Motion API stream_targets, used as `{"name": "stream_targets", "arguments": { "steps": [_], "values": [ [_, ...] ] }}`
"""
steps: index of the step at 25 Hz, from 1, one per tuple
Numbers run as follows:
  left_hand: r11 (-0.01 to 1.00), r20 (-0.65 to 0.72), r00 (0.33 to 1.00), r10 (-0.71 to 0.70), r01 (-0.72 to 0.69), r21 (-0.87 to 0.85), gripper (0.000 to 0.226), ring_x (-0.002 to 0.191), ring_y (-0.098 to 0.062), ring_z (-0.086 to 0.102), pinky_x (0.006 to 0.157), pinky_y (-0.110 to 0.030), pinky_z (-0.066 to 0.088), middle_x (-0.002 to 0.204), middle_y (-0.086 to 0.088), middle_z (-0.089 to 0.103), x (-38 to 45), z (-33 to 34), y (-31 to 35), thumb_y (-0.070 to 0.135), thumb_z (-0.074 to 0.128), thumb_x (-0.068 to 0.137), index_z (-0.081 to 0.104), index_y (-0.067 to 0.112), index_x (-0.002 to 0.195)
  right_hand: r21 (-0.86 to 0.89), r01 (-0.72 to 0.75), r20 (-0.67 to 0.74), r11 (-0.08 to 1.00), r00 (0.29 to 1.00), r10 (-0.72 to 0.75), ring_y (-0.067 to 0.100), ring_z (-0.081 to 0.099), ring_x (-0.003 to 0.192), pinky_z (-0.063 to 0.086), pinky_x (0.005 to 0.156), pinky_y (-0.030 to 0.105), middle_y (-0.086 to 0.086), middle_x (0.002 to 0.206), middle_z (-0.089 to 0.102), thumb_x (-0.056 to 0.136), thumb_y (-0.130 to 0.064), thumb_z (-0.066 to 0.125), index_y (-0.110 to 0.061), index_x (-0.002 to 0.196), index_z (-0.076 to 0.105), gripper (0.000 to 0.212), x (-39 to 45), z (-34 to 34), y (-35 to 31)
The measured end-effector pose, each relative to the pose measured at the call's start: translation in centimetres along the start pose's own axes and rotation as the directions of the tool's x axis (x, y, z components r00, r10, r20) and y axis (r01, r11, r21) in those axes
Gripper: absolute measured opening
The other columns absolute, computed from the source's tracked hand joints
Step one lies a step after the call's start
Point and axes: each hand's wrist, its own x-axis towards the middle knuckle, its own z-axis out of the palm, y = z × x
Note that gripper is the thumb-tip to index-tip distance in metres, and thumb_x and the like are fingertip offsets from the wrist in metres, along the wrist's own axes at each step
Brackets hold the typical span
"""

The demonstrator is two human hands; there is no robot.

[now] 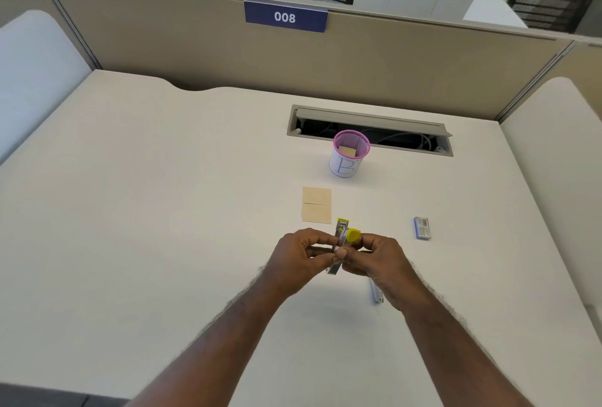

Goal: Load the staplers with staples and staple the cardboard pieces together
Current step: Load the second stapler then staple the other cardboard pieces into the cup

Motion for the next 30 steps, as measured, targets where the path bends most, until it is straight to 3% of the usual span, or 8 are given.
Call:
{"name": "stream_targets", "arguments": {
  "steps": [5, 9, 14, 18, 21, 24, 26, 30],
  "values": [
    [0.999, -0.064, 0.998, 0.01, -0.012, -0.046, 0.016, 0.085, -0.013, 0.075, 0.066, -0.025, 0.059, 0.097, 0.0, 0.076, 0.0, 0.5, -0.1, 0.016, 0.082, 0.077, 0.075, 0.016, 0.092, 0.02, -0.011, 0.049, 1.0, 0.999, 0.01, 0.023, 0.074, 0.092, 0.06, 0.078, 0.034, 0.009, 0.102, 0.076, 0.08, -0.019, 0.079, -0.008, 0.094, 0.077, 0.018, -0.3, -0.3, -0.4],
    [1.0, -0.103, 0.994, 0.025, -0.025, 0.002, 0.014, 0.082, -0.013, 0.074, 0.063, -0.024, 0.059, 0.097, 0.001, 0.075, 0.1, 1.0, -0.4, 0.022, 0.081, 0.079, 0.074, 0.017, 0.09, 0.008, -0.002, -0.013, 1.0, 1.0, 0.002, 0.022, 0.075, 0.086, 0.06, 0.073, 0.031, 0.01, 0.097, 0.073, 0.082, -0.016, 0.078, -0.014, 0.089, 0.077, 0.008, -0.4, 0.2, -0.4],
    [0.999, -0.128, 0.992, -0.022, 0.017, -0.04, 0.015, 0.083, -0.012, 0.074, 0.062, -0.016, 0.054, 0.095, 0.0, 0.076, 0.2, 1.0, -0.4, 0.024, 0.079, 0.081, 0.074, 0.016, 0.093, -0.016, 0.001, -0.037, 1.0, 0.999, -0.001, 0.019, 0.075, 0.085, 0.06, 0.07, 0.031, 0.013, 0.098, 0.073, 0.081, -0.022, 0.079, -0.014, 0.094, 0.076, 0.015, 0.0, 0.7, -0.3],
    [0.988, -0.111, 0.987, -0.114, 0.101, -0.114, 0.012, 0.081, -0.007, 0.074, 0.06, -0.008, 0.048, 0.085, 0.001, 0.078, 0.4, 0.6, -0.6, 0.026, 0.076, 0.084, 0.074, 0.02, 0.094, -0.07, -0.023, -0.095, 0.997, 0.995, 0.017, 0.02, 0.075, 0.086, 0.061, 0.078, 0.036, 0.002, 0.088, 0.078, 0.077, -0.032, 0.081, -0.022, 0.095, 0.074, 0.022, 0.5, 1.5, 0.2],
    [0.986, -0.114, 0.981, -0.16, 0.152, -0.071, 0.012, 0.087, -0.011, 0.073, 0.073, -0.021, 0.056, 0.092, 0.0, 0.077, 0.7, 0.0, -1.4, 0.022, 0.074, 0.086, 0.074, 0.018, 0.097, -0.181, -0.054, -0.186, 0.982, 0.982, 0.02, 0.018, 0.074, 0.083, 0.059, 0.08, 0.038, -0.005, 0.085, 0.077, 0.075, -0.036, 0.081, -0.025, 0.085, 0.075, 0.016, 0.9, 2.4, 1.1],
    [0.972, -0.163, 0.96, -0.226, 0.233, 0.024, 0.014, 0.096, -0.017, 0.068, 0.088, -0.038, 0.057, 0.1, 0.004, 0.072, 1.1, -0.9, -2.5, 0.015, 0.066, 0.089, 0.074, 0.019, 0.1, -0.433, -0.09, -0.279, 0.897, 0.96, -0.038, 0.004, 0.066, 0.073, 0.048, 0.063, 0.023, -0.014, 0.078, 0.072, 0.076, -0.039, 0.079, -0.027, 0.073, 0.068, 0.016, 1.1, 3.8, 2.0],
    [0.964, -0.194, 0.949, -0.249, 0.262, 0.045, 0.018, 0.096, -0.014, 0.065, 0.089, -0.035, 0.055, 0.1, 0.008, 0.069, 1.3, -1.5, -3.1, 0.012, 0.061, 0.09, 0.074, 0.018, 0.101, -0.596, -0.092, -0.279, 0.798, 0.955, -0.098, 0.008, 0.062, 0.071, 0.04, 0.058, 0.024, -0.011, 0.078, 0.069, 0.078, -0.038, 0.075, -0.026, 0.07, 0.062, 0.019, 1.1, 4.6, 2.9],
    [0.959, -0.213, 0.94, -0.265, 0.28, 0.045, 0.018, 0.087, -0.014, 0.065, 0.071, -0.023, 0.05, 0.096, 0.007, 0.068, 1.7, -2.5, -3.8, 0.01, 0.058, 0.091, 0.073, 0.017, 0.098, -0.777, -0.15, -0.25, 0.611, 0.965, -0.081, 0.021, 0.059, 0.085, 0.045, 0.069, 0.032, 0.001, 0.09, 0.063, 0.085, -0.034, 0.065, -0.018, 0.08, 0.062, 0.017, 1.4, 6.3, 4.4]
  ]
}}
